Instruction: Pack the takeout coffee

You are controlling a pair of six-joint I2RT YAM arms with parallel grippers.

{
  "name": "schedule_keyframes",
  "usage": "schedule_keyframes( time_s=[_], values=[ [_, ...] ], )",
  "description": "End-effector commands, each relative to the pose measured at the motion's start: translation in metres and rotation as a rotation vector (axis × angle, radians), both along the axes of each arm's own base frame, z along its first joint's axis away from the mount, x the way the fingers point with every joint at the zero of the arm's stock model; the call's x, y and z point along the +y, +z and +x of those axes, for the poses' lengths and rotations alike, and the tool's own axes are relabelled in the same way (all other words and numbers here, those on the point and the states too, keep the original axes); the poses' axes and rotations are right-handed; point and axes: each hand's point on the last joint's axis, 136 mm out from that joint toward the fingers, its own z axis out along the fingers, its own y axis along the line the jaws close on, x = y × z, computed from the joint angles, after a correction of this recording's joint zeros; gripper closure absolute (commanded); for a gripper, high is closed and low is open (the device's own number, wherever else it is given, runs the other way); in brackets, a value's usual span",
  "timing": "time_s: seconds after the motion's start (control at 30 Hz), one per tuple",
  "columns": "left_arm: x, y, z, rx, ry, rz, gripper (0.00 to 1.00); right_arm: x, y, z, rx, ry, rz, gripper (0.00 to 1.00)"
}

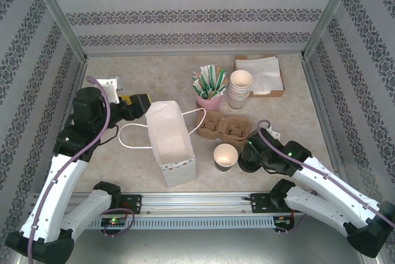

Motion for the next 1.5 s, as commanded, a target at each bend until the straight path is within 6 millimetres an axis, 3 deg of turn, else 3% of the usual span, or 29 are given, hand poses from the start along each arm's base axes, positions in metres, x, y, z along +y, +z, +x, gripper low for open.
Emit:
schedule_keyframes(
  time_s=[0.0, 0.57, 1.03, 1.47],
  values=[
    [0.000, -0.005, -0.004, 0.005, -0.008, 0.031, 0.20, -0.003, -0.011, -0.005, 0.044, -0.021, -0.012, 0.22],
    [0.002, -0.010, -0.002, 0.007, 0.003, 0.043, 0.20, 0.005, -0.032, 0.003, 0.059, -0.034, 0.033, 0.18],
    [0.005, -0.011, -0.002, 0.010, 0.013, 0.056, 0.20, 0.002, -0.040, 0.002, 0.086, -0.033, -0.001, 0.22],
    [0.004, -0.007, -0.003, 0.001, 0.010, 0.049, 0.20, 0.001, -0.029, 0.003, 0.062, -0.026, 0.005, 0.28]
  ],
)
